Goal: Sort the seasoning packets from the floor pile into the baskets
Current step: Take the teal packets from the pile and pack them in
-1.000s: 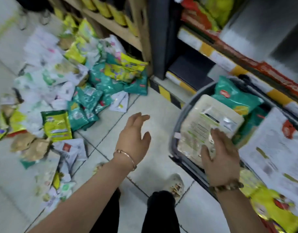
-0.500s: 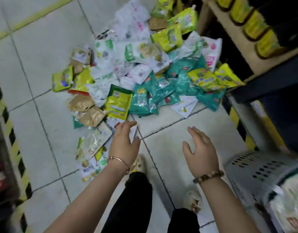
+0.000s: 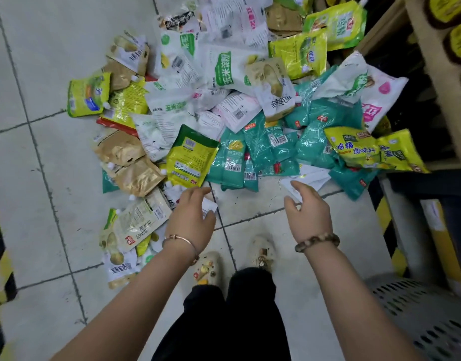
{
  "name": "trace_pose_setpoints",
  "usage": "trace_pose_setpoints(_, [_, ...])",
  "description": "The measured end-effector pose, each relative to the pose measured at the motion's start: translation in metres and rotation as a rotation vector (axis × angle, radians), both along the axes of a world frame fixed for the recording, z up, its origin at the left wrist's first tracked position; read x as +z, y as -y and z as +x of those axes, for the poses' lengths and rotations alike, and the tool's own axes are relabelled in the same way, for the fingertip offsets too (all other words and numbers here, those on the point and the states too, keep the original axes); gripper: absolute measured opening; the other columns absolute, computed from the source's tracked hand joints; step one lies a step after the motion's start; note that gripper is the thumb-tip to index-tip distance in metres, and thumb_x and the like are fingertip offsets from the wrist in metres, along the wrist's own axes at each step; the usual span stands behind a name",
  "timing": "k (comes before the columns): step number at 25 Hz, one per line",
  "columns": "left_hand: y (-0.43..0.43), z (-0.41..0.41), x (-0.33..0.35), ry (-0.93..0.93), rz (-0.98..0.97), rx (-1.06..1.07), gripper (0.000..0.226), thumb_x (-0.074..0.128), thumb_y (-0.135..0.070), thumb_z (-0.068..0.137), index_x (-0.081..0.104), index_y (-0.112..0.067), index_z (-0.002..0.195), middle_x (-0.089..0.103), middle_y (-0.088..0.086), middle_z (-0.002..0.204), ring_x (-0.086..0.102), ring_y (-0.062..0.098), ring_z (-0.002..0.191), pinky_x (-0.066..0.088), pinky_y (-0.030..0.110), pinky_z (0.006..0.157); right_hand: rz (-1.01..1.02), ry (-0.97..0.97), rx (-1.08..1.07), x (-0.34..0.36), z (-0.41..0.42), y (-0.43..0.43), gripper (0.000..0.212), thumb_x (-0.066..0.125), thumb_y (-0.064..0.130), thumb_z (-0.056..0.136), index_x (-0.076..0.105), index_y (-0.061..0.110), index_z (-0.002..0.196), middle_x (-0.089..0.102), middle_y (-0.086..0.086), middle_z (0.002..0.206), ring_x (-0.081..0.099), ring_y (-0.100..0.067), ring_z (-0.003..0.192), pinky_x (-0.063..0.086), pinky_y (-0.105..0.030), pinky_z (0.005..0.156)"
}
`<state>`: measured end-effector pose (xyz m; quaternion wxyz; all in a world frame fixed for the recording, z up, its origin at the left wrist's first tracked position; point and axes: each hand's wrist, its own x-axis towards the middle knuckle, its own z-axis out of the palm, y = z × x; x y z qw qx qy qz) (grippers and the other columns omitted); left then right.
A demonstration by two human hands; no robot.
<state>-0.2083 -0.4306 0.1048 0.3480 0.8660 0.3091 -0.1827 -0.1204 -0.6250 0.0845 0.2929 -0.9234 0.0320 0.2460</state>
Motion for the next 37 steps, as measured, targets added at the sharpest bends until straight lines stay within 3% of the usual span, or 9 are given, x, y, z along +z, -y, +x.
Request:
trace_pose_setpoints(7, [0.006,0.045,-0.096,-0.058,-0.046,0.117,0.049,0.054,-0.012,0.087,0.044,-0.019,0.134,0.044,0.003,0.139,0.045,0.02,0.122,0.033,0.025,0.088,-0.022,-0.084,-0.095,-0.096,0.054,0.013,0.039,0.053,0.019,0.09,0.053,0.016,0.13,0.055,-0.005,0.132,0.051,-0.023,0.12,0.04,-0.031,0.094])
trace_pose_setpoints(11, [0.012,0.074,-0.17,-0.078,-0.067,0.111,0.049,0.055,-0.013,0.087,0.044,-0.019,0.135,0.046,0.004,0.138,0.045,0.022,0.124,0.036,0.029,0.098,-0.019,-0.123,-0.106,-0.167,0.069,0.001,0.042,0.055,0.021,0.09,0.05,0.016,0.131,0.054,-0.006,0.133,0.051,-0.024,0.12,0.039,-0.032,0.096])
trace_pose_setpoints(15, [0.005,0.108,-0.251,-0.074,-0.075,0.125,0.048,0.054,-0.014,0.089,0.044,-0.017,0.135,0.043,0.007,0.14,0.05,0.028,0.118,0.041,0.034,0.099,-0.052,-0.005,-0.111,-0.235,0.108,-0.019,0.052,0.055,0.02,0.089,0.04,0.016,0.139,0.046,-0.008,0.141,0.045,-0.027,0.126,0.039,-0.037,0.098])
trace_pose_setpoints(19, [-0.007,0.123,-0.31,0.026,0.085,0.149,0.054,0.054,-0.019,0.089,0.038,-0.011,0.139,0.033,0.012,0.142,0.036,0.028,0.128,0.028,0.032,0.105,-0.059,0.163,-0.018,-0.285,0.159,-0.034,0.061,0.06,0.028,0.088,0.034,0.013,0.14,0.043,-0.009,0.141,0.044,-0.028,0.126,0.038,-0.036,0.098])
trace_pose_setpoints(23, [-0.017,0.132,-0.341,0.032,0.123,0.153,0.065,0.048,-0.036,0.092,0.024,-0.006,0.145,0.028,0.014,0.149,0.029,0.029,0.135,0.025,0.039,0.11,-0.117,-0.009,0.069,-0.314,0.195,-0.043,0.084,0.063,0.058,0.077,0.032,0.011,0.141,0.041,-0.013,0.143,0.042,-0.032,0.128,0.034,-0.037,0.103])
trace_pose_setpoints(27, [-0.023,0.139,-0.346,0.061,0.113,0.166,0.07,0.048,-0.047,0.091,0.025,-0.009,0.145,0.035,0.014,0.146,0.035,0.03,0.132,0.03,0.041,0.108,-0.091,-0.046,0.02,-0.313,0.209,-0.044,0.105,0.073,0.065,0.06,0.036,0.006,0.139,0.04,-0.013,0.144,0.041,-0.03,0.129,0.035,-0.036,0.102])
trace_pose_setpoints(30, [-0.037,0.136,-0.348,0.097,0.045,0.2,0.063,0.048,-0.046,0.092,0.031,-0.013,0.143,0.041,0.013,0.142,0.041,0.03,0.127,0.034,0.038,0.105,-0.125,-0.137,0.001,-0.31,0.195,-0.05,0.108,0.074,0.062,0.06,0.032,0.004,0.141,0.036,-0.015,0.146,0.038,-0.032,0.13,0.036,-0.04,0.1])
trace_pose_setpoints(37, [-0.041,0.156,-0.358,0.224,-0.047,0.266,0.041,0.059,-0.037,0.086,0.051,-0.021,0.123,0.055,0.009,0.125,0.051,0.029,0.114,0.04,0.036,0.1,0.16,-0.118,-0.297,-0.334,0.129,0.003,0.095,0.076,0.046,0.07,0.03,0.003,0.14,0.037,-0.013,0.146,0.039,-0.031,0.13,0.036,-0.038,0.099])
